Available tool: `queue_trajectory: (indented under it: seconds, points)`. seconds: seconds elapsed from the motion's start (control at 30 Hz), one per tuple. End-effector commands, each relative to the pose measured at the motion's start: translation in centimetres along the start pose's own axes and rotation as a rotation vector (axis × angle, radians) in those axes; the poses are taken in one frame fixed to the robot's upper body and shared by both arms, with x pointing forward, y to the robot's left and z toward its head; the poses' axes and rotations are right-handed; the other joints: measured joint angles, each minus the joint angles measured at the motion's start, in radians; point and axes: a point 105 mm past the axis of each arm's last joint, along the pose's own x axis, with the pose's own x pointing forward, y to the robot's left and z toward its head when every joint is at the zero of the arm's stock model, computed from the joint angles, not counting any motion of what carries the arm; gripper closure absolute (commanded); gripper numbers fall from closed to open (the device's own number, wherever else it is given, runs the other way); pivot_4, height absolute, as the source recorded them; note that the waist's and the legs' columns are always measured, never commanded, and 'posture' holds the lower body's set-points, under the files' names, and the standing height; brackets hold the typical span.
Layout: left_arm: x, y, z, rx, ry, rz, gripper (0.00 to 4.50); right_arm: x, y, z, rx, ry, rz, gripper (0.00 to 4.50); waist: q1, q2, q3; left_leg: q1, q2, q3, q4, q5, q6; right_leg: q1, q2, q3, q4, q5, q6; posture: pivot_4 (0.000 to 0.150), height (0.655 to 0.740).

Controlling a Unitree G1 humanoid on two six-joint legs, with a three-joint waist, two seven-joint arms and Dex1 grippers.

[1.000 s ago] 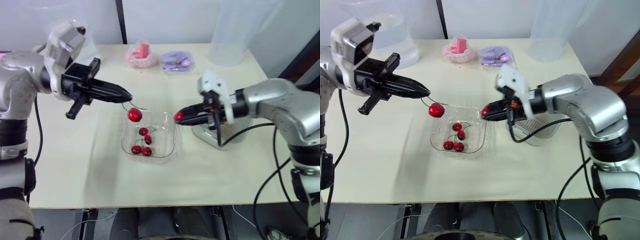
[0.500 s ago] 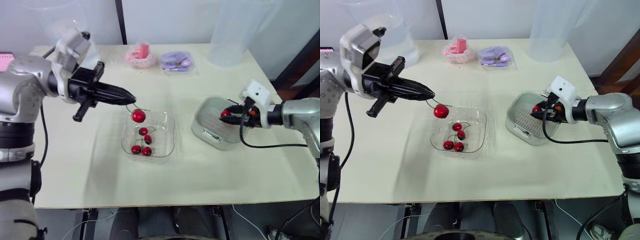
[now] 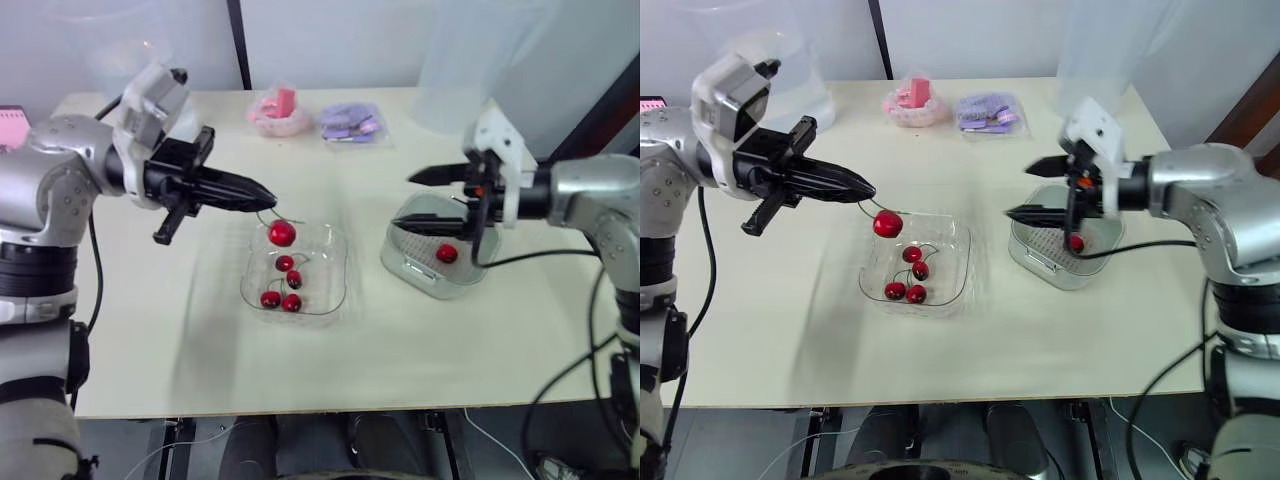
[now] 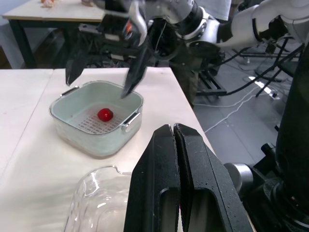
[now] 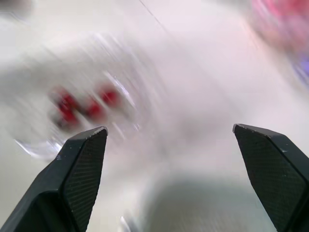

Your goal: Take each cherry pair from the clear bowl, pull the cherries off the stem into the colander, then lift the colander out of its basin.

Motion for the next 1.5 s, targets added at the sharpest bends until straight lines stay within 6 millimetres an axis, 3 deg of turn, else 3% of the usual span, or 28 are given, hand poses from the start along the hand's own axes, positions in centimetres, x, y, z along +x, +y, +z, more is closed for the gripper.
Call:
queue_trajectory:
  seconds: [0.03, 0.27, 0.5, 0.8, 0.9, 1.1, 1.37, 1.5]
  points:
    - [0.0, -0.1, 1.4, 0.055, -0.007, 0.0, 4.5, 2.3, 1.5, 1.7, 0.005, -0.035, 0.091, 0.07, 0.002, 0.0, 0.0, 0.0, 0.0, 0.0, 0.0, 0.0, 0.0, 0.0, 0.0, 0.0, 0.0, 0.0, 0.0, 0.15, 0.7367]
    - [-0.1, -0.1, 1.5, 0.057, -0.004, 0.007, 4.5, 5.7, 4.4, 3.2, 0.025, -0.077, 0.264, 0.07, 0.003, 0.0, 0.0, -0.001, 0.0, 0.0, 0.001, 0.0, 0.0, 0.0, 0.0, -0.001, 0.0, 0.0, 0.0, 0.15, 0.7367]
    - [-0.2, -0.1, 1.5, 0.058, 0.0, 0.014, 4.5, 7.2, 6.3, 4.2, 0.03, -0.105, 0.358, 0.07, -0.001, 0.0, 0.0, -0.001, 0.0, 0.0, 0.001, 0.0, 0.0, -0.001, 0.0, -0.001, 0.001, 0.0, 0.0, 0.15, 0.7367]
    - [-0.2, -0.2, 1.5, 0.059, -0.003, 0.019, 4.5, 8.0, 6.7, 4.3, 0.031, -0.106, 0.379, 0.07, -0.001, 0.0, 0.0, -0.001, 0.0, -0.001, 0.001, 0.0, 0.0, -0.001, 0.0, -0.001, 0.001, 0.0, 0.0, 0.15, 0.7367]
    - [-0.2, -0.2, 1.5, 0.059, -0.005, 0.021, 4.5, 8.2, 6.6, 4.1, 0.035, -0.097, 0.376, 0.8, -0.001, 0.0, 0.0, -0.001, 0.0, -0.001, 0.001, 0.0, 0.0, -0.001, 0.0, -0.001, 0.001, 0.0, 0.0, 0.15, 0.7367]
    - [-0.1, -0.2, 1.5, 0.057, -0.005, 0.022, 4.5, 8.3, 6.7, 4.2, 0.033, -0.102, 0.378, 3.58, -0.001, 0.0, 0.0, -0.001, 0.0, -0.001, 0.001, 0.0, 0.0, -0.001, 0.0, -0.001, 0.001, 0.0, 0.0, 0.15, 0.7367]
    - [-0.2, -0.1, 1.7, 0.056, -0.007, 0.024, 4.5, 7.9, 6.9, 3.3, 0.026, -0.064, 0.372, 3.72, -0.001, 0.0, 0.0, -0.001, 0.0, -0.001, 0.001, 0.0, 0.0, -0.001, 0.0, -0.001, 0.001, 0.0, 0.0, 0.15, 0.7367]
    - [-0.3, 0.1, 2.2, 0.064, -0.018, 0.03, 4.5, 7.8, 6.9, -0.2, 0.069, 0.033, 0.352, 3.72, 0.001, 0.0, 0.0, -0.001, 0.0, -0.001, 0.001, 0.0, 0.0, 0.0, 0.0, -0.001, 0.0, 0.0, 0.0, 0.15, 0.7367]
